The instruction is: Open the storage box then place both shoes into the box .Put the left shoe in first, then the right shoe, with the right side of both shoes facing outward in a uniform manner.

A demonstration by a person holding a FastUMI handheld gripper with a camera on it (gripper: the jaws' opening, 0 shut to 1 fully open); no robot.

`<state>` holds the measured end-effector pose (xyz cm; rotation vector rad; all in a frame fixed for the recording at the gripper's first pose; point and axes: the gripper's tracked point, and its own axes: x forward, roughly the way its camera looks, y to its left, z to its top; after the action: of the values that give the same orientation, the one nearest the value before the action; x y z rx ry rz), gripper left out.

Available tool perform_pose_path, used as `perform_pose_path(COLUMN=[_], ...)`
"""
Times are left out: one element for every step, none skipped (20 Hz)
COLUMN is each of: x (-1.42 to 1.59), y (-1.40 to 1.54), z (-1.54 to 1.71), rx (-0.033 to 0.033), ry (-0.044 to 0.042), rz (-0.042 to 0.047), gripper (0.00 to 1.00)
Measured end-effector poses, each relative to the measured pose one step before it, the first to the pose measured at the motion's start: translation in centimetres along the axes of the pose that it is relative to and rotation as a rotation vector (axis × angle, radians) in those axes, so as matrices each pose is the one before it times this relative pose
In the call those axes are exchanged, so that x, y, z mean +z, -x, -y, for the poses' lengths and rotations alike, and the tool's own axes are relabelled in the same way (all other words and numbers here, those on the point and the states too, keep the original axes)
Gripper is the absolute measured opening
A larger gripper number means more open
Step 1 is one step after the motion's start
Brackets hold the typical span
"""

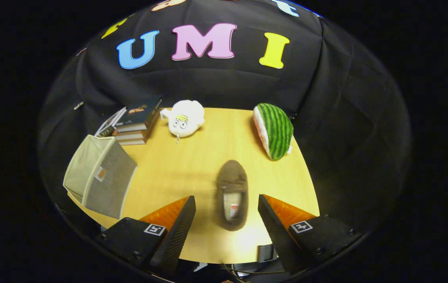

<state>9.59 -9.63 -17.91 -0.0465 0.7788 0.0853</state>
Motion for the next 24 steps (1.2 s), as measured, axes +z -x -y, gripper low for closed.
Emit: perform_pose_path(x=[-0.742, -0.884, -0.634, -0.412, -0.263, -0.283, -0.246, -0.202, -0.094, -0.115, 0.008, 0.012, 0.035, 0.112, 0.254, 0.163, 0.244, 0.079, -0.238, -0.325, -0.021, 0.150, 0.068, -0.108], y=[-0.959, -1.237, -1.194, -1.088, -1.211, -1.208, -1.089, -1.324, -1.097, -1.124, -1.337, -0.707, -0.885, -0.428, -0.440, -0.278, -0.307, -0.378, -0.463, -0.120, -0.081, -0.069, -0.054, -0.051], z=[1.057, 0.872, 0.860, 0.668, 0.542, 0.408, 0.331, 0.213, 0.144, 0.044, 0.079, 0.184, 0.126, -0.099, -0.362, -0.330, -0.222, -0.226, -0.210, -0.300, -0.388, 0.027, 0.234, 0.236], rx=[-0.00272, -0.00036, 0.00179, 0.00741, 0.00806, 0.01031, 0.00714, 0.01075, 0.01622, 0.01476, 0.01204, 0.00247, 0.00561, 0.01093, 0.02724, 0.01943, 0.01440, 0.00816, 0.00616, 0.01053, 0.01443, -0.01282, -0.00949, -0.01685], ry=[0.00732, 0.00854, 0.00416, -0.00030, -0.00326, -0.00052, 0.00171, 0.00256, 0.00509, 0.00892, 0.01243, 0.00439, -0.00620, -0.01095, -0.01871, -0.01652, -0.01343, -0.00562, -0.00139, -0.01090, -0.01714, -0.01007, 0.00282, 0.00420], rz=[-0.02676, -0.02528, -0.02641, -0.02362, -0.01689, -0.02146, -0.02204, -0.02030, -0.01840, -0.01644, -0.01119, -0.00583, -0.00755, -0.00874, -0.00674, -0.00373, -0.00032, -0.00379, -0.02045, -0.02273, -0.00728, -0.00279, 0.00165, 0.00175], gripper=[0.99, 0.97, 0.97, 0.97, 0.97, 0.97, 0.97, 0.97, 0.97, 0.97, 0.97, 0.97, 0.97, 0.97, 0.97, 0.97, 0.97, 0.92, 0.84, 0.71, 0.58, 0.45, 0.35, 0.24])
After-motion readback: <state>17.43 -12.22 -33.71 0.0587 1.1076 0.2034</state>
